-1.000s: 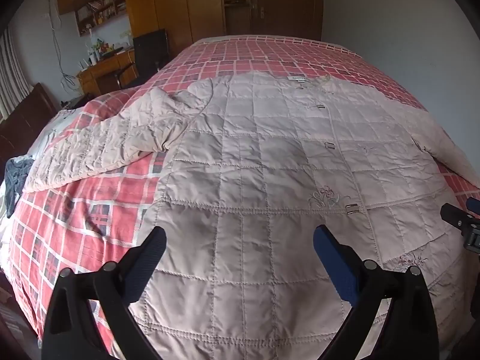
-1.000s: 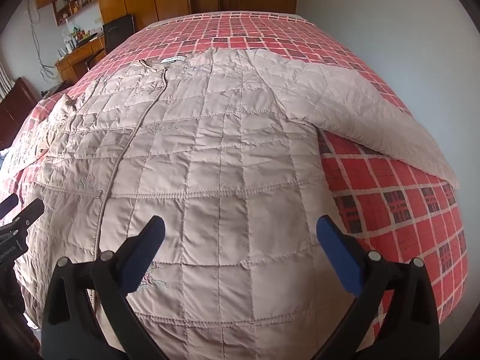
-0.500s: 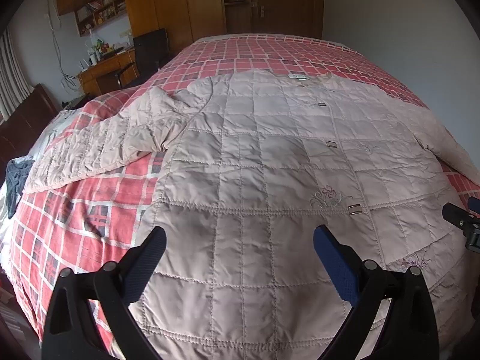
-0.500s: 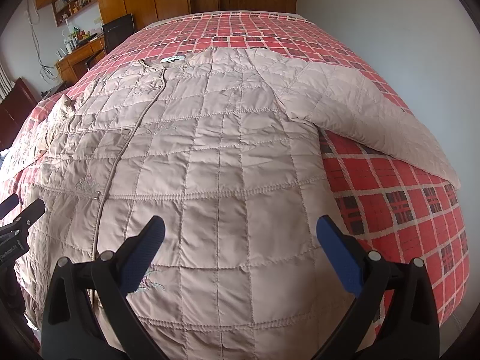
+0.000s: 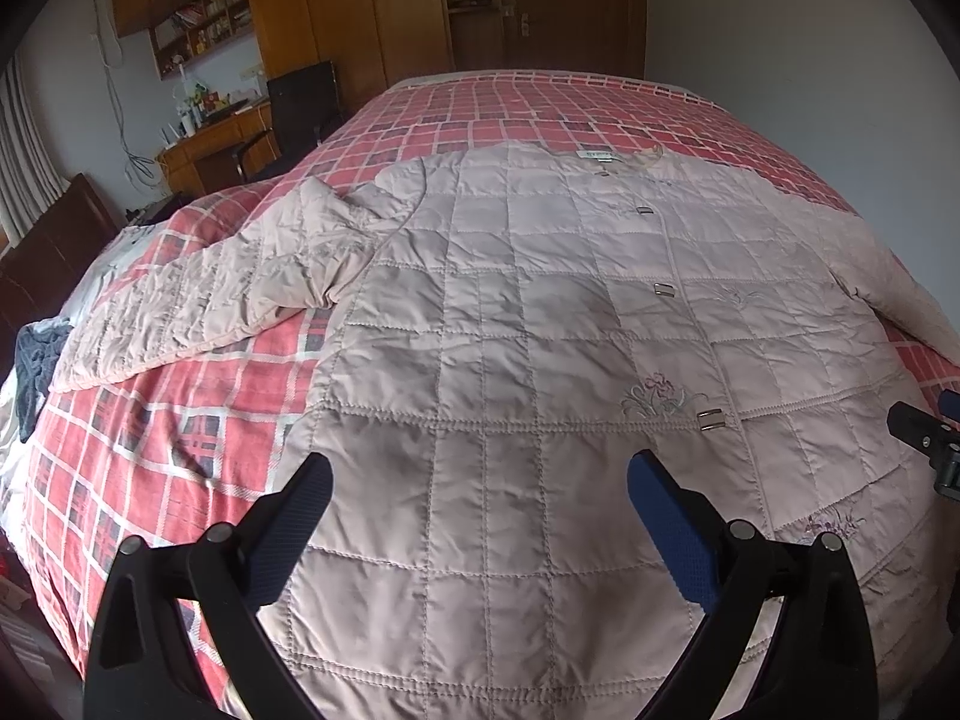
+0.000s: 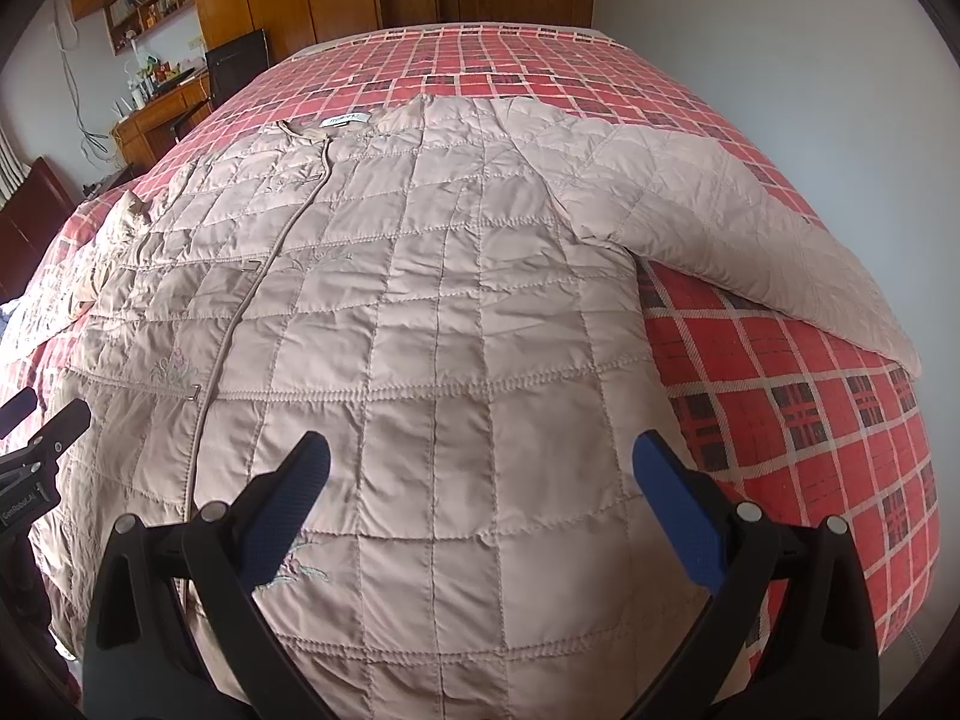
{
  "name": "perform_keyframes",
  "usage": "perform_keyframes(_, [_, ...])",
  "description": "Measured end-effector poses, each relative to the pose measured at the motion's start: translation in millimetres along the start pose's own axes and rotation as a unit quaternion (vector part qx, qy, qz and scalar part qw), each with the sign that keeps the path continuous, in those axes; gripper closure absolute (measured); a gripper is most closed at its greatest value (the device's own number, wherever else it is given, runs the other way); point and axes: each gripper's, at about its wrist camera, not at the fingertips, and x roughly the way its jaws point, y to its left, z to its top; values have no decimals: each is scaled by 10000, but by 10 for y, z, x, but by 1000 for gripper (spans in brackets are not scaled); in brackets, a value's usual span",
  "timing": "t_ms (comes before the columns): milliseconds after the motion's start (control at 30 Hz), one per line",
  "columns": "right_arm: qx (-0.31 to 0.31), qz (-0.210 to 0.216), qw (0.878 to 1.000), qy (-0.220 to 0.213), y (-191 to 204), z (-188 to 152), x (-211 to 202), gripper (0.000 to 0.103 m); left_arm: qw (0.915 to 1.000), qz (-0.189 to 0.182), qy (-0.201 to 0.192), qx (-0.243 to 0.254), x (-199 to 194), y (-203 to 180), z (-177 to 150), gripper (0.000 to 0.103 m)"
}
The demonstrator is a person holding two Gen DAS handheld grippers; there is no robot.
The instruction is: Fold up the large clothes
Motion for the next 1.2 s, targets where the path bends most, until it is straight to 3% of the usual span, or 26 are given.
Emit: perform_keyframes(1200, [-1, 6, 10000, -8, -3, 14, 14, 3, 10000, 46, 0, 5, -1, -12, 9, 4])
